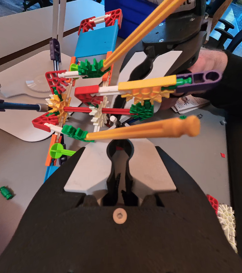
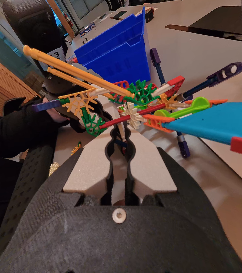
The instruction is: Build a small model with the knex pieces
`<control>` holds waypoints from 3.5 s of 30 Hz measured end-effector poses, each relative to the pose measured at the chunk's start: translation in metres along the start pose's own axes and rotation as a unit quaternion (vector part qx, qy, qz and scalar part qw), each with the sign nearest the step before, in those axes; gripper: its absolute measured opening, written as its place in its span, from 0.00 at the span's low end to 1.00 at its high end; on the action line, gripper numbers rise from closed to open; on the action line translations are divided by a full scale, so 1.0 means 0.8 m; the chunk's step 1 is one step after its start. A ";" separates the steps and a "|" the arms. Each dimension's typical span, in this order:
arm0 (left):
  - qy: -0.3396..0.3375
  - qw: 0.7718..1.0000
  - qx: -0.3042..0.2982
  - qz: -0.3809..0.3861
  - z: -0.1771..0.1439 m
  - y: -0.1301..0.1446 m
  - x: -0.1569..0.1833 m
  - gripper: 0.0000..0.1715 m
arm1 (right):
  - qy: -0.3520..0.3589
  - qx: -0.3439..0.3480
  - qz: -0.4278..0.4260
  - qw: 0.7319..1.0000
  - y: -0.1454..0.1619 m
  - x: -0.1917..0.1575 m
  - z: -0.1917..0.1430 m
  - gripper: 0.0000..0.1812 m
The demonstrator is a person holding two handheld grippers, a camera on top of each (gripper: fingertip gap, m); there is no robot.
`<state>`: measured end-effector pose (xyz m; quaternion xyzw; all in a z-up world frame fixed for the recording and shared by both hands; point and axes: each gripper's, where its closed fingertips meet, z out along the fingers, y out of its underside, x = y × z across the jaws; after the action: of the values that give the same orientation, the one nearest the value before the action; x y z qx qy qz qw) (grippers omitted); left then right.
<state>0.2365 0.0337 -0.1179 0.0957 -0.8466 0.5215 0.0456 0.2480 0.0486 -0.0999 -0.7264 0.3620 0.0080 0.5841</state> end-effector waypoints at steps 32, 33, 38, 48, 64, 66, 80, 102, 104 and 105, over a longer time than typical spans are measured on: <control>-0.069 0.992 -0.050 0.091 0.003 0.008 -0.006 0.00 | 0.019 -0.036 -0.071 0.997 0.010 0.007 -0.029 0.08; -0.075 0.991 -0.052 0.099 0.000 0.007 -0.007 0.00 | 0.024 -0.038 -0.076 0.996 0.009 0.008 -0.033 0.08; -0.054 0.994 -0.046 0.089 -0.022 0.008 0.007 0.06 | 0.100 -0.115 -0.141 0.978 0.034 0.037 -0.057 0.10; -0.060 0.990 -0.101 0.076 -0.013 0.042 -0.001 0.21 | 0.156 -0.227 -0.269 0.923 0.076 0.086 -0.047 0.10; -0.118 0.984 -0.014 0.134 -0.038 -0.003 -0.010 0.15 | 0.137 -0.119 -0.173 0.968 0.042 0.066 -0.050 0.01; -0.129 0.980 0.005 0.148 -0.040 -0.013 -0.009 0.12 | 0.116 -0.067 -0.138 0.981 0.024 0.058 -0.043 0.01; -0.226 0.947 0.026 0.225 -0.016 -0.027 -0.046 0.11 | 0.050 0.011 -0.032 0.998 -0.002 0.054 -0.013 0.00; -0.273 0.931 0.057 0.236 -0.016 -0.040 -0.083 0.07 | 0.057 0.064 0.045 0.995 -0.023 0.063 0.006 0.00; -0.277 0.931 0.060 0.229 -0.018 -0.041 -0.086 0.07 | 0.054 0.071 0.056 0.994 -0.026 0.063 0.008 0.01; -0.276 0.932 0.063 0.225 -0.018 -0.041 -0.087 0.07 | 0.056 0.073 0.057 0.994 -0.026 0.063 0.009 0.01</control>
<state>0.3108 0.0403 -0.0946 0.0455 -0.7904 0.5238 -0.3145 0.2997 0.0297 -0.1064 -0.6593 0.4347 -0.0251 0.6130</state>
